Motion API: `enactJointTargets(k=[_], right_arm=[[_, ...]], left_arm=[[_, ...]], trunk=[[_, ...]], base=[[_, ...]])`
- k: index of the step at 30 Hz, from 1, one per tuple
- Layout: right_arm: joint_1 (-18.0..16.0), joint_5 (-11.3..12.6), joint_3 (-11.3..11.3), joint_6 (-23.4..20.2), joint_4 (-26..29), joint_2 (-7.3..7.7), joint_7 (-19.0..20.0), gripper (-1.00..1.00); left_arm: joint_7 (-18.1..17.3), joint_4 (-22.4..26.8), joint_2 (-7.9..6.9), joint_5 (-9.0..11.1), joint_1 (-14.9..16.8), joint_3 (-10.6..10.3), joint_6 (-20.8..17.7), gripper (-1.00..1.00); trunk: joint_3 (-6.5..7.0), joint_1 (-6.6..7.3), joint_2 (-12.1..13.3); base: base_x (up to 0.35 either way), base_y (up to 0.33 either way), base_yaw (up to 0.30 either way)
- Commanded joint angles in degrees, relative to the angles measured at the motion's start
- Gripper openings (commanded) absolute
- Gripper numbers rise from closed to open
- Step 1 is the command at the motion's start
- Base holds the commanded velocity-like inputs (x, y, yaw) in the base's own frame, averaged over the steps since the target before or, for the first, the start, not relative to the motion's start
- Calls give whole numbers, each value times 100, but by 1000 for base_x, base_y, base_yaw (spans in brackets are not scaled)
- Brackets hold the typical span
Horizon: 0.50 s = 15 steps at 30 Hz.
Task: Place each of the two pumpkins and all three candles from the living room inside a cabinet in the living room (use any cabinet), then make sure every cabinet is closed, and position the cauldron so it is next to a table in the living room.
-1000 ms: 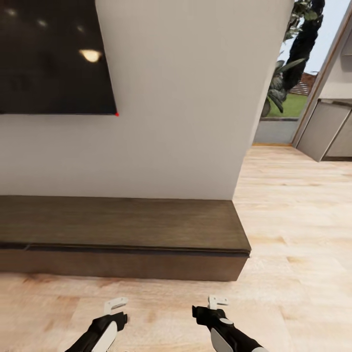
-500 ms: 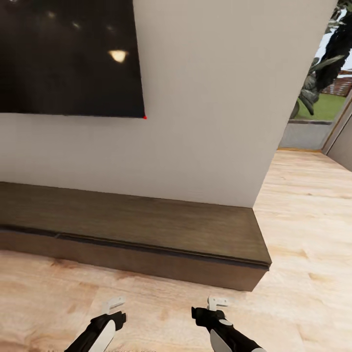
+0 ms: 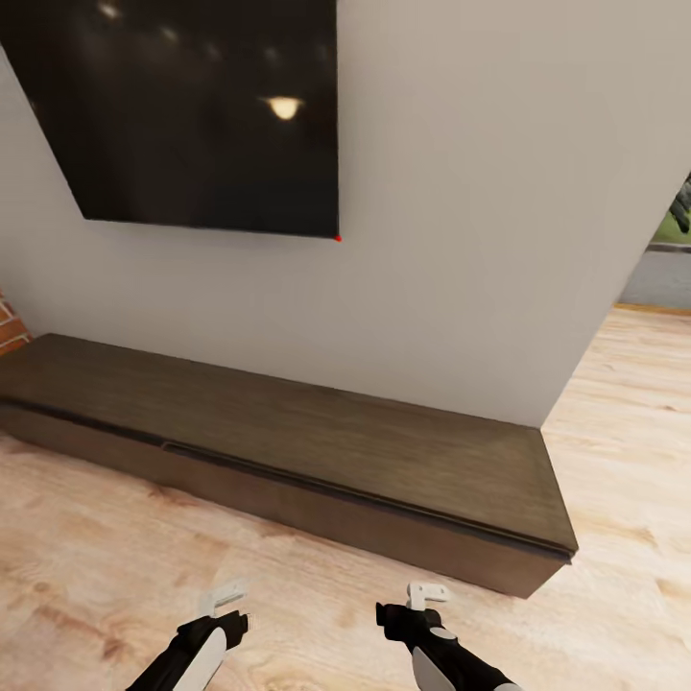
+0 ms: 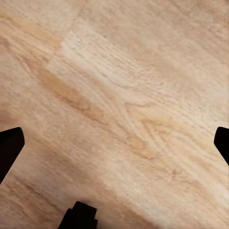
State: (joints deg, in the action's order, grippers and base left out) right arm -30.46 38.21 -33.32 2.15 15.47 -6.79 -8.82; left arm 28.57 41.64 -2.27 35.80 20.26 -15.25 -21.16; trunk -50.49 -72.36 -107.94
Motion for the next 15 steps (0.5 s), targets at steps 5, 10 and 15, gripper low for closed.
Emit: enactJointTargets(k=[5, 10, 15], right_arm=[[-4, 54, -49, 22, 2, 2, -32, 100], [-4, 55, -52, 22, 1, 2, -32, 100], [-4, 48, -52, 147, -1, 2, -35, 100]], left_arm=[[52, 9, -4, 50, 4, -36, -13, 100], [59, 8, -28, 50, 4, 45, -19, 100], [12, 3, -39, 64, 4, 663, -22, 100]], trunk=[[63, 111, 200], [131, 221, 400], [198, 331, 601]], base=[[0, 0, 271], [0, 0, 271], [0, 0, 271]])
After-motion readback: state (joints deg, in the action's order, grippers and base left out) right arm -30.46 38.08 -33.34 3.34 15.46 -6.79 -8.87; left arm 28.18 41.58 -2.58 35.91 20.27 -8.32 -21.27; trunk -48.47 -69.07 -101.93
